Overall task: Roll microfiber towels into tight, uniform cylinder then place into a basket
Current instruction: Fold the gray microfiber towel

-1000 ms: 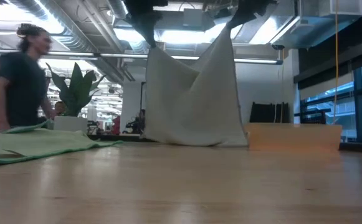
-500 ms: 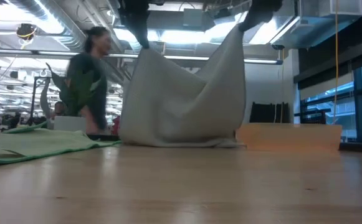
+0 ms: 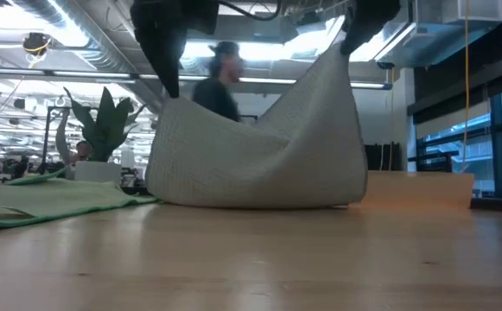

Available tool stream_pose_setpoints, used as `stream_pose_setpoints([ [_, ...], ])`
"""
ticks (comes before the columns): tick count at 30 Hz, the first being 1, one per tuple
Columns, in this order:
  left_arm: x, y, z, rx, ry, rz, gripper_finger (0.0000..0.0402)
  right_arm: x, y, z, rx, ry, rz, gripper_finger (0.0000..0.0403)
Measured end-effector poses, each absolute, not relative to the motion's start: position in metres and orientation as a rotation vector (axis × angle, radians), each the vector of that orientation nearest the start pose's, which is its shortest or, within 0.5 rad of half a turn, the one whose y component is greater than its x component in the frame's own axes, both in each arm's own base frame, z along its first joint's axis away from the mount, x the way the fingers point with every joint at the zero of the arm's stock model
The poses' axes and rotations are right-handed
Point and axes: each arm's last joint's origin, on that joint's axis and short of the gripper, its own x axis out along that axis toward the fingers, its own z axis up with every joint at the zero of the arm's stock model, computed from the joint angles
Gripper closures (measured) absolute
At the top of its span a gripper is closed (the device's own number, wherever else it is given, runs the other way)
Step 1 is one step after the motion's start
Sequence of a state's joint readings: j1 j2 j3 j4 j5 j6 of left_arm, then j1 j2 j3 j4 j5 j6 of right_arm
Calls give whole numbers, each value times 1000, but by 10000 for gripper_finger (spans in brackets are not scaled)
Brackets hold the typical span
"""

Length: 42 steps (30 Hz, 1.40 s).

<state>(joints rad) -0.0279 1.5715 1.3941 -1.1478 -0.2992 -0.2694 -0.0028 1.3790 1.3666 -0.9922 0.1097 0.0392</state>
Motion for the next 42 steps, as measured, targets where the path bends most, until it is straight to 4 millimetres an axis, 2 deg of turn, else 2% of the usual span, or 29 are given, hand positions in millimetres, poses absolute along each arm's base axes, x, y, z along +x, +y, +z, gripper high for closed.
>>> stream_pose_setpoints([
  [5,293,12,301,41,1203,516,401,269,-25,342,-130,973,-300,393],
  [12,286,39,346,61,1050,643,401,266,-50,367,-205,908,-499,393],
  [18,283,57,389,149,935,713,401,261,-65,398,-303,830,-654,393],
  [22,277,68,420,186,850,764,401,256,-73,421,-310,758,-701,393],
  [26,269,79,439,213,809,802,402,251,-83,433,-338,736,-741,393],
  [30,265,90,442,226,817,829,401,249,-96,436,-369,727,-785,393],
  [36,266,109,436,205,850,877,402,250,-117,436,-370,718,-842,393],
  [39,270,112,429,185,879,849,402,251,-119,432,-334,716,-804,393],
  [42,278,108,416,157,899,765,402,253,-118,419,-293,751,-729,393],
])
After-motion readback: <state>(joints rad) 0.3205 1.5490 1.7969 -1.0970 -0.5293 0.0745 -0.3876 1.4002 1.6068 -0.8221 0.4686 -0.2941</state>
